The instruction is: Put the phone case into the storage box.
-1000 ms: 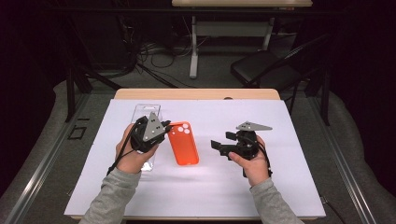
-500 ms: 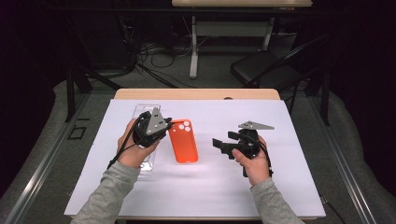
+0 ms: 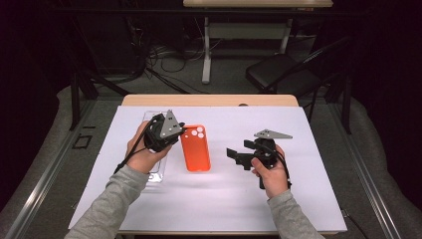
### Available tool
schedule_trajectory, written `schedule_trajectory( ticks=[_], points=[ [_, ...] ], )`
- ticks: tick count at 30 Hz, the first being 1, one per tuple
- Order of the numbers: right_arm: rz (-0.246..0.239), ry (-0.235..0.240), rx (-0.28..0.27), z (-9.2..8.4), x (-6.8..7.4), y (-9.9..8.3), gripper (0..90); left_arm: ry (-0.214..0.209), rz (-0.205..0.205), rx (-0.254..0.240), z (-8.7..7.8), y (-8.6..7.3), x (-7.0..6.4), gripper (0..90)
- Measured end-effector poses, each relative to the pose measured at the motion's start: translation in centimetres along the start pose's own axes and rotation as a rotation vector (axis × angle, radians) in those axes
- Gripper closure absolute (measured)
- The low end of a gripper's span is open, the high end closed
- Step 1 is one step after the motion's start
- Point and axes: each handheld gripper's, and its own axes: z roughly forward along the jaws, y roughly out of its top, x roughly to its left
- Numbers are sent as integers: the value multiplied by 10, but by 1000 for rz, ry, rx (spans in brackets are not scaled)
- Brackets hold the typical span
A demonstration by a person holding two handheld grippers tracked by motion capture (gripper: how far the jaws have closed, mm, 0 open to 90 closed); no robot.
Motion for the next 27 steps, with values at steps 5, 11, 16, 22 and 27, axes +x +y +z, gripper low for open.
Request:
schedule_trajectory(
  ticks=[5,11,16,22,27],
  points=[
    [-2,0,1,0,1,0,164,3,24,32,2,2,5,818],
    [-10,3,8,1,1,-1,163,21,49,56,2,5,11,818],
    [-12,3,10,1,1,-1,163,39,66,70,2,7,15,818],
    [-20,0,16,1,2,-1,163,51,73,73,2,9,24,818],
    [-28,-5,21,2,2,-2,163,56,76,61,3,10,31,818]
  ],
)
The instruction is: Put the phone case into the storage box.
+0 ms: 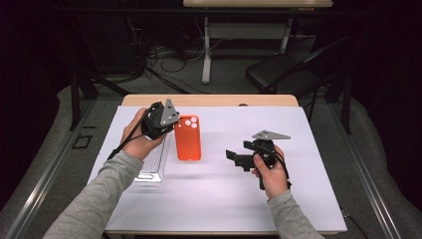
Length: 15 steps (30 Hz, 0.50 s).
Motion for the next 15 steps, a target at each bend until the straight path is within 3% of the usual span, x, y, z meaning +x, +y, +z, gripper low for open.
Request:
schedule_trajectory(
  ticks=[7,15],
  points=[
    [-1,1,0,0,-1,0,163,28,12,8,3,-1,12,818],
    [-2,0,6,1,-2,-1,163,88,23,3,4,-2,27,818]
  ],
)
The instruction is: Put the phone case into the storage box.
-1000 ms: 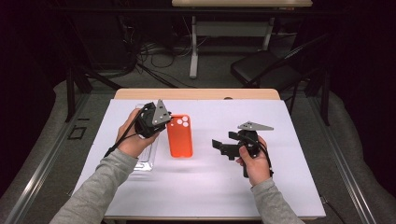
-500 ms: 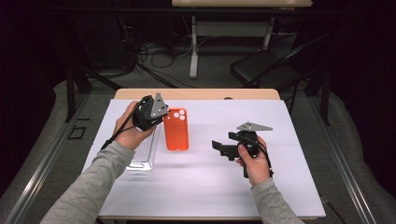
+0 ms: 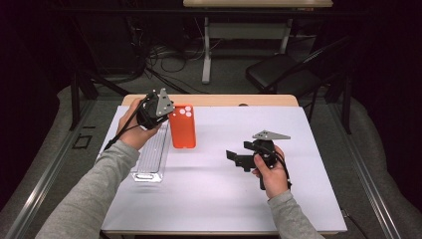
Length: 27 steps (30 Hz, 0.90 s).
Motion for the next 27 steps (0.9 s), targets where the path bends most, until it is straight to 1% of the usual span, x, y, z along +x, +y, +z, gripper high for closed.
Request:
schedule_trajectory(
  ticks=[8,12,16,17,18,22,27],
  points=[
    [0,5,5,0,0,0,164,27,6,16,6,-4,15,818],
    [-2,7,7,1,0,-1,164,40,20,30,8,-5,22,818],
    [1,9,9,1,0,-1,164,55,23,36,9,-7,29,818],
    [2,9,9,1,0,-1,164,68,24,37,9,-7,31,818],
    [2,8,11,1,0,-1,164,69,27,40,9,-8,33,818],
    [-3,8,14,1,0,-2,164,82,3,26,9,-11,41,818],
    [0,1,11,1,-1,-2,164,99,-19,27,11,-19,51,819]
  ],
)
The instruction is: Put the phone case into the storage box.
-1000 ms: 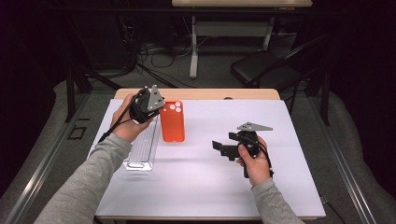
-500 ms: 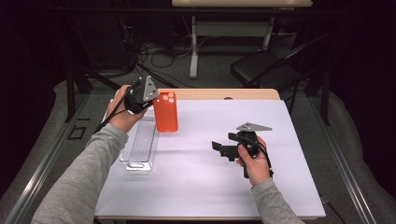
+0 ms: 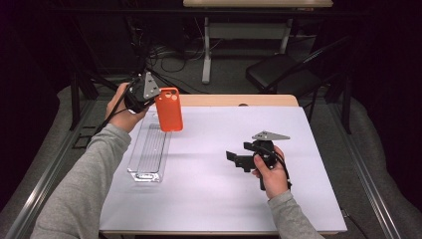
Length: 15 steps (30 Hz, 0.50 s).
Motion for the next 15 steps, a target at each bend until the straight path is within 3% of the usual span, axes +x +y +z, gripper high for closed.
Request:
schedule_trajectory(
  ticks=[15],
  points=[
    [-12,-10,1,1,0,-2,166,34,-2,-8,5,-6,20,819]
  ],
)
